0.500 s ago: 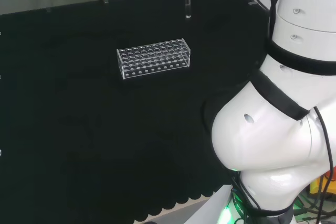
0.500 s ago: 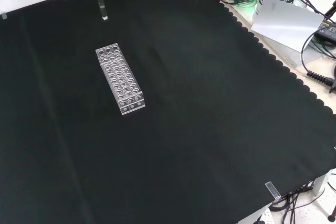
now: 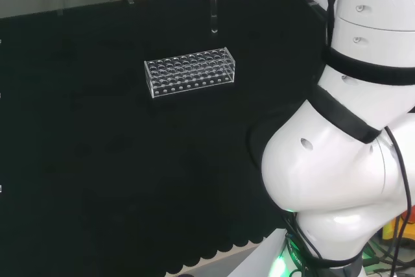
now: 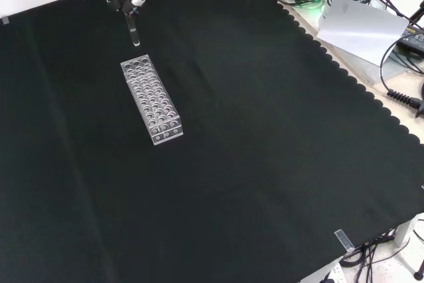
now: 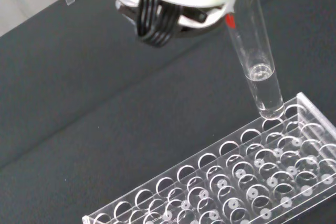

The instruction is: Put the test tube back in the rack.

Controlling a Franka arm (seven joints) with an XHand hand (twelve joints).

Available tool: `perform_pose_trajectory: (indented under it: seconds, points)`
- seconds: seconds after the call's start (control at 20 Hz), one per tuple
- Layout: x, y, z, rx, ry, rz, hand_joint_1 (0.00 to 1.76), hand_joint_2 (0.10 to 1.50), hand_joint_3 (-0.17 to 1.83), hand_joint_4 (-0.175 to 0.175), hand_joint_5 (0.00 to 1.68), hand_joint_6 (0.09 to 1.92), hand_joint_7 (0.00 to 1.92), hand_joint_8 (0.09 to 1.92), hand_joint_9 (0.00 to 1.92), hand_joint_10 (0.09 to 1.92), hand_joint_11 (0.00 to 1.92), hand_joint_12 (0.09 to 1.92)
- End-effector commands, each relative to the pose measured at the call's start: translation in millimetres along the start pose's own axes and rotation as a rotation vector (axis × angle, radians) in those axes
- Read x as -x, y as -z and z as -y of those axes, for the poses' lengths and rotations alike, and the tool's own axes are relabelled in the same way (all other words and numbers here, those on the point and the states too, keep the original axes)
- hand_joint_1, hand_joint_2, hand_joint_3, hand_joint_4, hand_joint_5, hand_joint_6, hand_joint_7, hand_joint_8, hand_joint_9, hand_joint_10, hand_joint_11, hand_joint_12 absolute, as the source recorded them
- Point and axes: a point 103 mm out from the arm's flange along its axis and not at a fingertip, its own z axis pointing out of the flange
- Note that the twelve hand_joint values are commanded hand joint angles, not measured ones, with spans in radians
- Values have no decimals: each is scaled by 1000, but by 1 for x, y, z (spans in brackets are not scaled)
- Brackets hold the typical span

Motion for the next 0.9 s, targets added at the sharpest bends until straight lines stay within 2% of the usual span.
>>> perform_pose_trajectory:
  seconds: [0.05,0.45,0.9]
  points:
    - [-3,-19,-12,-22,8,-19,1227,664,611,-175,1332,532,1743,452,1619,527,1229,840]
    - [4,-46,-26,-60,-9,-32,1227,664,611,-175,1332,532,1743,453,1619,528,1229,840]
    - [6,-55,-34,-72,-19,-26,1227,664,611,-175,1332,532,1743,453,1620,529,1228,841]
